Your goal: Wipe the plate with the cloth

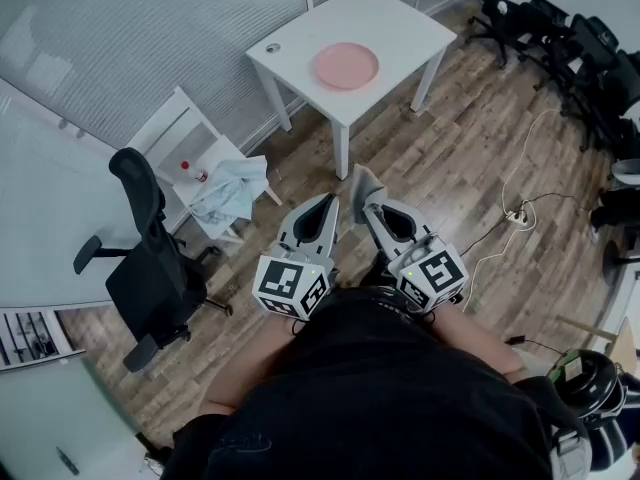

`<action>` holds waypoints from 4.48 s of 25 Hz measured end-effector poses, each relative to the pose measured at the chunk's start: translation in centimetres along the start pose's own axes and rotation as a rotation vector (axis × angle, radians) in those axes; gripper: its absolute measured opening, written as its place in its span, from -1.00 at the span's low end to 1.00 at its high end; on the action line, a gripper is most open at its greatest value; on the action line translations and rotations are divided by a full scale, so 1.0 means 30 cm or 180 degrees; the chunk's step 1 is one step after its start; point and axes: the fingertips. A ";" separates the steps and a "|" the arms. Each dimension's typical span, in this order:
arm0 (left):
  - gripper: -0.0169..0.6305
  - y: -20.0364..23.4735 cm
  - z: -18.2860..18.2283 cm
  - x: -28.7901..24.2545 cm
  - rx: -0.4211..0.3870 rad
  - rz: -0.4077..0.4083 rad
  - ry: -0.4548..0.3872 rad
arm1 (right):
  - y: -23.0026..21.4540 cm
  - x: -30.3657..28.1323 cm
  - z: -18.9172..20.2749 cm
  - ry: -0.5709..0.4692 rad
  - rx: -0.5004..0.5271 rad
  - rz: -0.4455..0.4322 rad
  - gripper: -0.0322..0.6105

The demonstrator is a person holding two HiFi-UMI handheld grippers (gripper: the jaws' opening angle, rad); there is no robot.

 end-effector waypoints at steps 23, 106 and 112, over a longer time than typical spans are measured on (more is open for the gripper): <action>-0.90 -0.295 -0.016 -0.631 0.0243 0.0130 0.0008 | -0.664 0.193 -0.090 0.0049 -0.0245 0.0020 -0.79; -0.90 0.552 -0.345 -1.767 0.0223 -0.0452 -0.0011 | -1.713 -0.861 -0.251 0.0242 -0.0339 -0.0588 -0.79; -0.90 0.602 -0.302 -1.818 0.0338 -0.0606 0.0120 | -1.785 -0.898 -0.213 0.0320 -0.0435 -0.0590 -0.79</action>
Point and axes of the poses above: the fingertips, and each gripper's own axes: x backward along the fingers, y to its left, z out of its underside, and after that the axes turned 11 degrees about -z, right-handed
